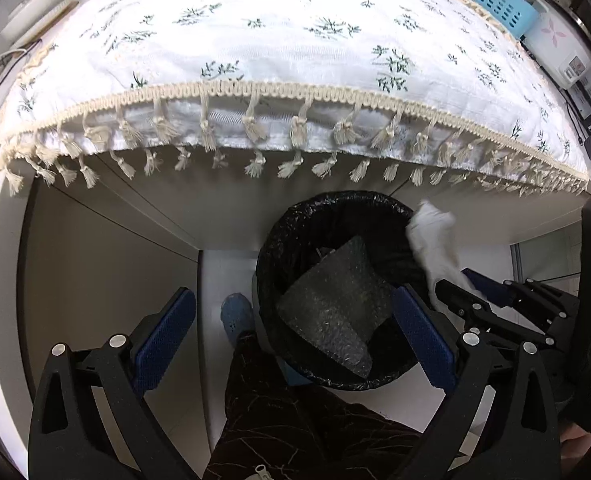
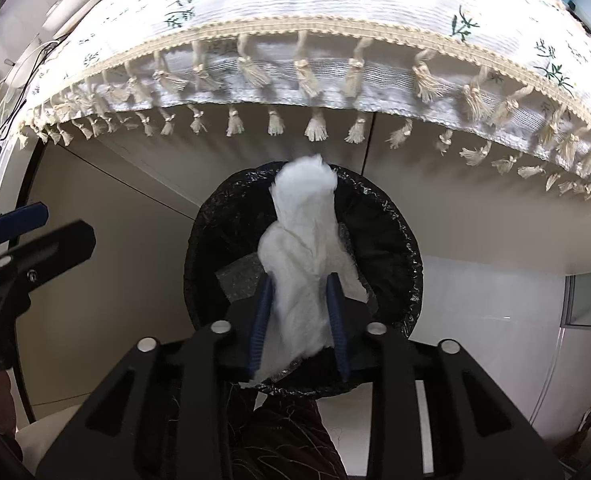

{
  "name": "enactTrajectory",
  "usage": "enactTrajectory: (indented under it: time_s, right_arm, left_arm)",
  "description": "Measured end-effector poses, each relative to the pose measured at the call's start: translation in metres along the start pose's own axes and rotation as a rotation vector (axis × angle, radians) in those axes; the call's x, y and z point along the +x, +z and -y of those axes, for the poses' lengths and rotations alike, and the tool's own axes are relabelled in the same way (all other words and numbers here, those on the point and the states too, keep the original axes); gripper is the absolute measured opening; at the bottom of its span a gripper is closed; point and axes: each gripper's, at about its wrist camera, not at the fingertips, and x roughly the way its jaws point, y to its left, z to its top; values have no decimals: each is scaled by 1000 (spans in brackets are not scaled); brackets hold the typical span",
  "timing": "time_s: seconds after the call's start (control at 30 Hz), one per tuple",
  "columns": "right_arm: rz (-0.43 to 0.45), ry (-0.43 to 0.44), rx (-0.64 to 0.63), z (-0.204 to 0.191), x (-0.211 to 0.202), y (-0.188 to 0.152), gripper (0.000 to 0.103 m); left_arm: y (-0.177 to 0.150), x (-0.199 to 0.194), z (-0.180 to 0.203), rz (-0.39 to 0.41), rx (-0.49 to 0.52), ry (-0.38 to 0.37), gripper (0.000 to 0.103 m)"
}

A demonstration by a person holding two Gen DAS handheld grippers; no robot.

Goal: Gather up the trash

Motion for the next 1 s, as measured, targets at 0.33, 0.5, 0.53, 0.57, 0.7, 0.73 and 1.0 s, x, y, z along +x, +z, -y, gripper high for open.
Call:
enactTrajectory:
  time_s: [0.33, 0.5, 0.53, 0.57, 0.7, 0.73, 1.0]
  right_arm:
    - [60, -25, 65, 28, -31, 2, 69]
    - [145, -31, 143, 35, -81, 7, 84]
    - [167, -34, 156, 37, -94, 10, 89]
    - [185, -44, 165, 38, -105, 12, 91]
    - [242, -70, 174, 38, -155, 19, 95]
    - [250, -76, 174, 36, -167, 20, 95]
    - [305, -99, 157, 22, -254, 9, 95]
  left_arm:
    - [0, -4, 5, 0, 4, -11, 97]
    - [7, -39, 8, 46, 0, -13, 97]
    - [8, -46, 9, 57, -1, -19, 97]
    - [9, -55, 10, 69, -2, -26, 97]
    - [14, -89, 14, 111, -7, -54, 97]
    - [15, -99, 15, 119, -7, -57, 97]
    - [18, -172, 24, 179, -10, -49, 97]
